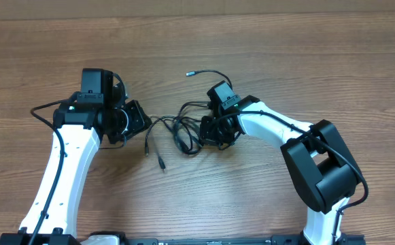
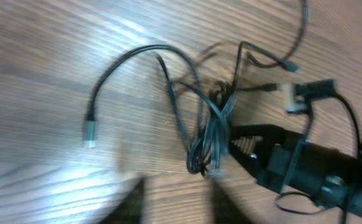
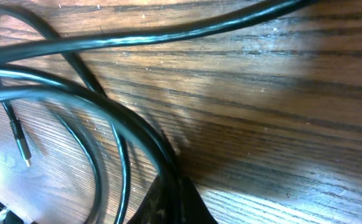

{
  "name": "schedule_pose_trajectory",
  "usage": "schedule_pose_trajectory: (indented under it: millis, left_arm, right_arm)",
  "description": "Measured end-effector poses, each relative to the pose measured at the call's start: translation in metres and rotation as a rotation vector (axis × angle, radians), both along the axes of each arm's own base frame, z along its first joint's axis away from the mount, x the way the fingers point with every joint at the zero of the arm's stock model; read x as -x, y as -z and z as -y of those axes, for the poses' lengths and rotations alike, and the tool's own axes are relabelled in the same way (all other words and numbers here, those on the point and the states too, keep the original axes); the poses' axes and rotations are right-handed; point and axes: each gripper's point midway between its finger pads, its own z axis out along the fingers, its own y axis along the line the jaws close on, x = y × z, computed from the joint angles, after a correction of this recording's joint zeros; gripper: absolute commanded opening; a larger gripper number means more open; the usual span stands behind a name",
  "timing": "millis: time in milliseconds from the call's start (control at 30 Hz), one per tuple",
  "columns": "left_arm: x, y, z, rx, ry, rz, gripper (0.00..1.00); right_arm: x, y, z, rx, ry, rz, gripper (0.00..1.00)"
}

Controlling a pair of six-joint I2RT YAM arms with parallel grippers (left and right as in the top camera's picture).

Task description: Untangle cables

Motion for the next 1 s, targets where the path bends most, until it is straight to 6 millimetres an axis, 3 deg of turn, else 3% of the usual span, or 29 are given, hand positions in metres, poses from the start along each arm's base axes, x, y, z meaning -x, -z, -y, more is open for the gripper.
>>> schedule_pose_trajectory:
  millis: [300,467,567,733,867,933,1000]
  left_arm:
    - [-0.001,0.003,-0.009,-0.051,-0.023,0.001,0.63]
    - [-0.003,0.007,-0.006,-0.054,-0.013,-0.007,0.52]
    - [-0.007,0.018,0.006,-0.053,0.023,-0.025,0.5]
    - [-0.017,0.04,0.033,-0.051,0.1,-0.038,0.59]
    - [-0.028,0.057,0.046,-0.048,0.13,-0.037,0.58]
    - [-0.028,0.068,0.046,-0.051,0.129,-0.064,0.53]
    - [-0.027,0.081,0.046,-0.055,0.129,-0.102,0.31]
  right_arm:
    - [0.0,0.0,0.0,0.0,-0.001,0.001,0.04]
    - [0.0,0.0,0.0,-0.001,-0.001,0.001,0.04]
    - [0.0,0.0,0.0,0.0,-0.001,0.001,0.04]
    - [0.0,0.0,0.0,-0.001,0.0,0.001,0.04]
    - [0.0,0.0,0.0,-0.001,-0.001,0.001,0.04]
    - [0.0,0.0,0.0,-0.001,0.0,0.001,0.05]
    - [0.0,0.0,0.0,-0.001,0.0,0.002,0.05]
